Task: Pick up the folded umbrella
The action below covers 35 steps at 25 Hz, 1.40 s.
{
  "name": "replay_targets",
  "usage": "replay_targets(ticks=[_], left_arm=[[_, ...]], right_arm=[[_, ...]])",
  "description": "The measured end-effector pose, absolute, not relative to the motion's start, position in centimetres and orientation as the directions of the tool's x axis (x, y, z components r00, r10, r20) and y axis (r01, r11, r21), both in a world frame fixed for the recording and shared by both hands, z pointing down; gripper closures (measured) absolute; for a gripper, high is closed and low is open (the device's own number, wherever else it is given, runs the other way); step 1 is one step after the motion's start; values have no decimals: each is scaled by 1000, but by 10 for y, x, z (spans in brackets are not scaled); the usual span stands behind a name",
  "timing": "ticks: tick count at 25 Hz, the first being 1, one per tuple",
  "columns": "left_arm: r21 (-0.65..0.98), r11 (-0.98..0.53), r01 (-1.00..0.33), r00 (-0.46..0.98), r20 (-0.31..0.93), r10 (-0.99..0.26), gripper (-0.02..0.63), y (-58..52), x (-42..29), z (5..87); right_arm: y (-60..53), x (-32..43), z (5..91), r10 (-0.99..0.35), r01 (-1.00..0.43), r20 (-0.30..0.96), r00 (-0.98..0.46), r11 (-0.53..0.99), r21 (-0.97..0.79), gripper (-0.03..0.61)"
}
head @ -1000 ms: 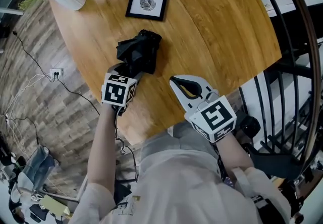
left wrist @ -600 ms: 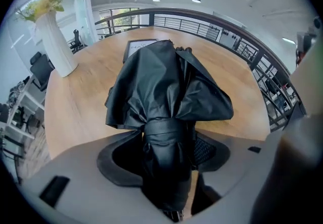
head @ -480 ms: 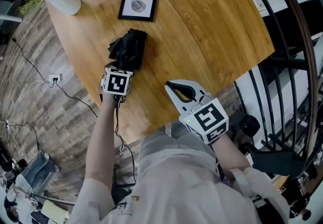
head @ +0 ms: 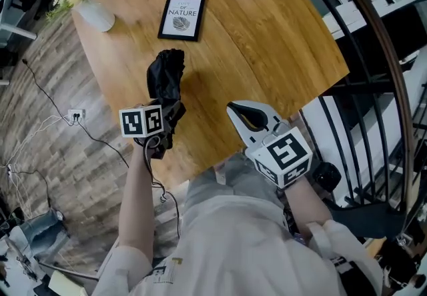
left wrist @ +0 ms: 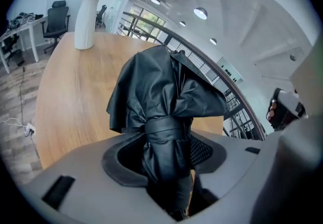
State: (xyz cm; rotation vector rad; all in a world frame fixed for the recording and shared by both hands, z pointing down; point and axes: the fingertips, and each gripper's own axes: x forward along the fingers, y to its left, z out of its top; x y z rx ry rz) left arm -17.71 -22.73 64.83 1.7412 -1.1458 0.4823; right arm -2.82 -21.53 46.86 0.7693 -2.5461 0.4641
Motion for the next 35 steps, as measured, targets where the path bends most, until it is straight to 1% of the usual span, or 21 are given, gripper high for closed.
replay_targets(ticks=[3, 7, 12, 16, 19, 24, 30, 35], left_arm=[[525, -118, -843, 490, 659, -570, 380, -226, -176, 597], [524, -165, -836, 470, 527, -708, 380, -225, -187, 511], [436, -234, -869, 402, 347, -847, 380, -218, -203, 399], [349, -278, -895, 360, 199, -911, 379, -206, -208, 322], [282, -298, -912, 340, 112, -934, 379, -183, -203, 286], [209, -387, -898, 384, -57, -921, 379, -149, -187, 230], [101, -432, -896, 413, -165, -895, 379, -115, -175, 200], [77, -461, -884, 431, -246, -868, 378, -89, -169, 200]], right_arm=[[-212, -29, 414, -454, -558, 382, -805, 797, -230, 551], [-206, -28, 339, -493, -539, 264, -829, 830, -142, 551], [-199, -16, 264, -523, -533, 134, -842, 844, -54, 551], [-194, -5, 216, -540, -541, 44, -840, 841, 1, 551], [-179, 9, 196, -552, -552, -17, -834, 833, 29, 551], [-164, 30, 160, -574, -580, -87, -814, 813, 61, 551], [-156, 46, 152, -594, -601, -104, -798, 797, 59, 551], [-146, 46, 163, -588, -594, -105, -802, 804, 35, 551]])
